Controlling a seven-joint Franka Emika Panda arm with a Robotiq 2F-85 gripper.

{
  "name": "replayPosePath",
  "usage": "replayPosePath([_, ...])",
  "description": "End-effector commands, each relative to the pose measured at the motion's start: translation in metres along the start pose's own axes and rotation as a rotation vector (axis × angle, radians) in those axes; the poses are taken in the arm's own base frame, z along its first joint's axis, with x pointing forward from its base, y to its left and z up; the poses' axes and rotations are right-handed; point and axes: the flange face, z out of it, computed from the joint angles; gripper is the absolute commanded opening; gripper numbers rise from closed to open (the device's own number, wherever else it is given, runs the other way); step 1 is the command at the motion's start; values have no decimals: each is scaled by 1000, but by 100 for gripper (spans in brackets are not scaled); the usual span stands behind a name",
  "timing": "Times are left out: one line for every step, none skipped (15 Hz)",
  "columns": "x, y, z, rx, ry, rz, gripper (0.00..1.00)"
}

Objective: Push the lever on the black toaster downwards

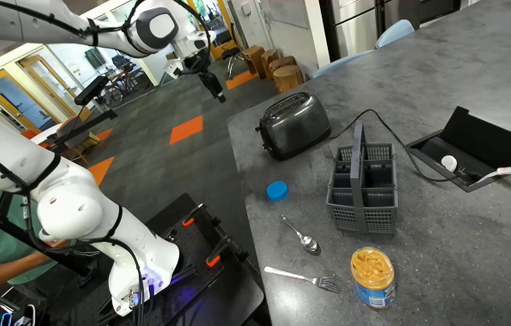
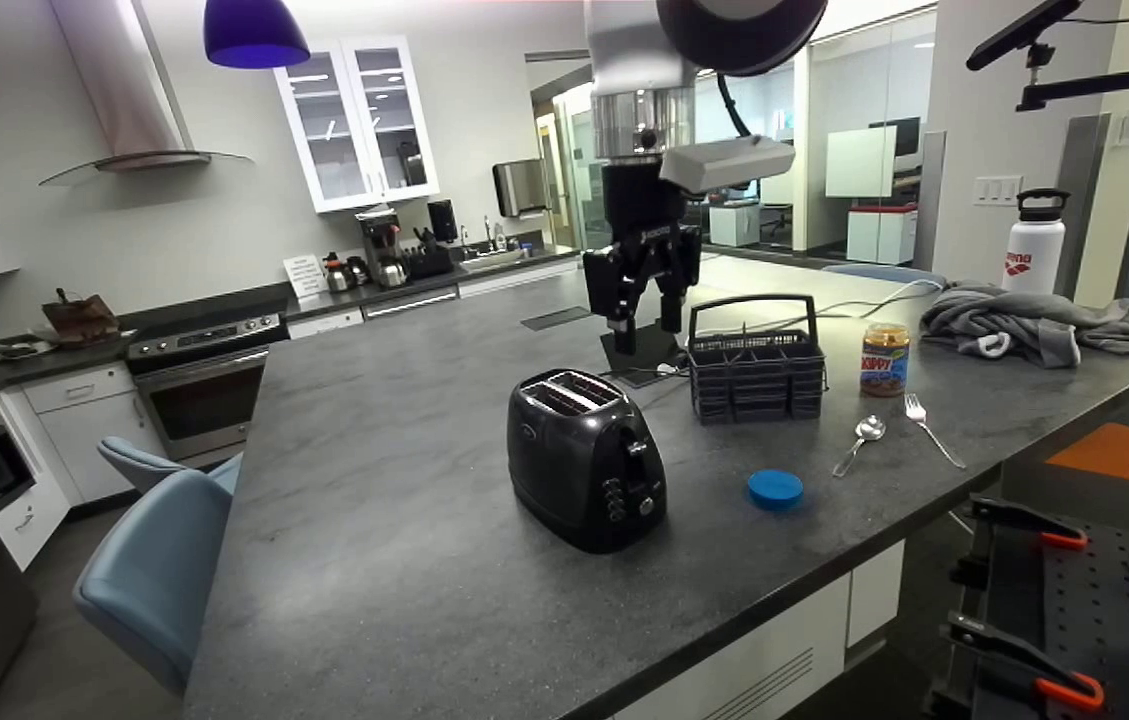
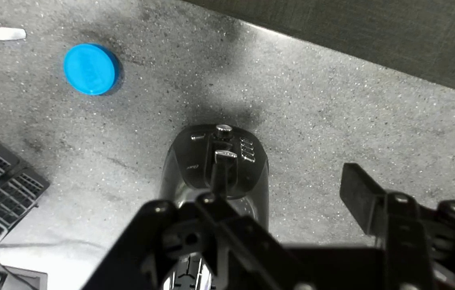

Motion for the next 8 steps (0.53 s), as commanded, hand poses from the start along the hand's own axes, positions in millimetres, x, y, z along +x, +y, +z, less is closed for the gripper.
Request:
replayPosePath([23,8,22,9,29,32,43])
replayPosePath([27,12,30,14,38,46,34])
replayPosePath([31,15,37,19,42,57,27])
replayPosePath([34,18,44,20,46,68,21])
replayPosePath([36,20,50,21,50,81,12])
replayPosePath([38,23,56,18,52,89,6])
replayPosePath([39,26,62,13,54,95,1])
replayPosePath([38,29,68,4,59,104,0])
